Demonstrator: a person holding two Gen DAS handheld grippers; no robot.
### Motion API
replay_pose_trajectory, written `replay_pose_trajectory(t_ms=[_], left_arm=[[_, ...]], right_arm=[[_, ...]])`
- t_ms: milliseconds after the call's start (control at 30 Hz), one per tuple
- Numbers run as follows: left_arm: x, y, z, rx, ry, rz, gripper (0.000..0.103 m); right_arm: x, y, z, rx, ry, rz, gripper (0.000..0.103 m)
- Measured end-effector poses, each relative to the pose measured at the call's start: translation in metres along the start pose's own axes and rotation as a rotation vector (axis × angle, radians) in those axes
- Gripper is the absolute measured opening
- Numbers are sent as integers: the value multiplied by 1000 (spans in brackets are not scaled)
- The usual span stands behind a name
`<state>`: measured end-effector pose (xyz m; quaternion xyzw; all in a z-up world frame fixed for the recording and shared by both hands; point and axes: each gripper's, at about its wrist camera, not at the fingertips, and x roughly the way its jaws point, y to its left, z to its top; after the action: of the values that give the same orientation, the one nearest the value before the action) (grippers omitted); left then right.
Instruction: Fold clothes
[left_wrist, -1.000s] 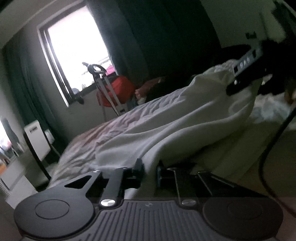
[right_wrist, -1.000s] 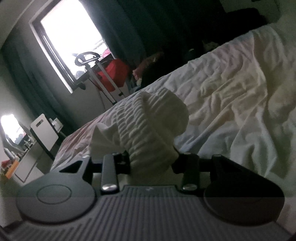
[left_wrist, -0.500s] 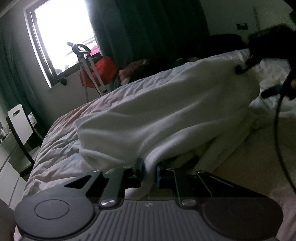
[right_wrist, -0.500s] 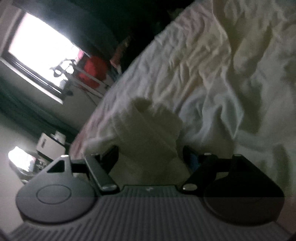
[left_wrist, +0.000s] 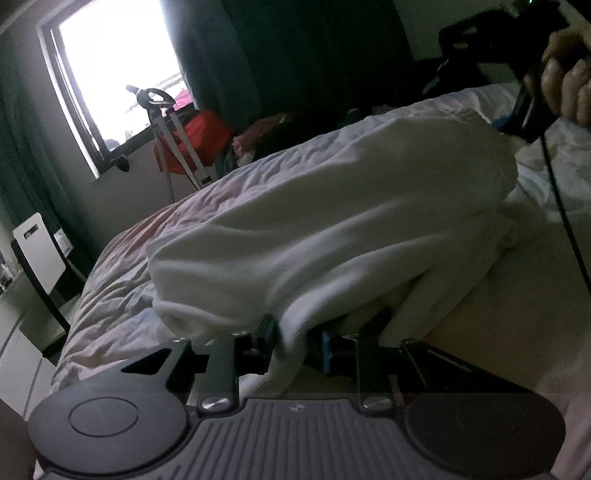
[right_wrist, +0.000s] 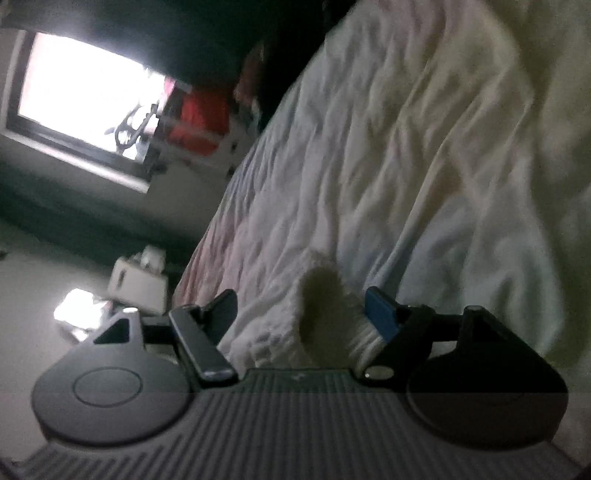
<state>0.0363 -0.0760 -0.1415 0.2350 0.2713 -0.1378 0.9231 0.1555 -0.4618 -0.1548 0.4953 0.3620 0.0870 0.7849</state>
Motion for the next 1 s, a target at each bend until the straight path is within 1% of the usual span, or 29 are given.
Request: replay_pose_trajectory(t_ms=[33, 133, 167, 233, 300, 333, 433, 533, 567, 600, 633, 667, 733, 767, 800, 833, 867, 933, 1000], left_arm=[[1, 1, 1, -9, 2, -3, 25], [3, 5, 3, -32, 7, -11, 25], [4, 6, 3, -38, 8, -14, 25], [4, 8, 4, -50, 10, -18, 26], [5, 9, 5, -60, 13, -23, 26], [6, 9, 6, -65, 15, -24, 26], [6, 11, 7, -79, 20, -22, 26], [5, 13, 8, -103, 18, -19, 27], [5, 13, 8, -114, 15, -17, 27], [5, 13, 9, -115, 13, -13, 27], [5, 12, 9, -113, 12, -9, 27], [5, 11, 9, -111, 11, -6, 27], [4, 10, 8, -104, 7, 0, 27], [4, 10, 8, -101, 6, 0, 27], [4, 10, 7, -99, 7, -1, 27], [4, 9, 7, -95, 6, 3, 27], [4, 8, 7, -90, 3, 5, 27], [3, 8, 7, -85, -5, 5, 23], [2, 11, 6, -100, -8, -9, 22]], right_arm=[[12, -1, 3, 0, 59, 36, 79], [24, 8, 7, -37, 109, 54, 79], [19, 12, 6, -61, 73, 56, 79], [1, 14, 3, -72, -32, 44, 79], [-17, 10, -1, -76, -106, 60, 78], [-25, 8, -2, -73, -128, 72, 78], [-30, -5, -7, -27, -56, 140, 78], [-24, -6, -9, -65, 3, 112, 78], [-20, -3, -8, -74, 16, 148, 78], [-17, 0, -8, -88, 30, 188, 76], [-14, 5, -8, -114, 49, 233, 68], [-7, 13, -10, -148, 59, 245, 69], [6, 29, -10, -225, 69, 193, 68], [16, 31, -9, -226, 91, 168, 62], [25, 33, -9, -227, 103, 146, 53], [30, 35, -9, -228, 89, 130, 27], [36, 36, -8, -230, 74, 115, 23], [45, 40, -7, -237, 42, 94, 21], [41, 55, -3, -278, -10, 142, 20]])
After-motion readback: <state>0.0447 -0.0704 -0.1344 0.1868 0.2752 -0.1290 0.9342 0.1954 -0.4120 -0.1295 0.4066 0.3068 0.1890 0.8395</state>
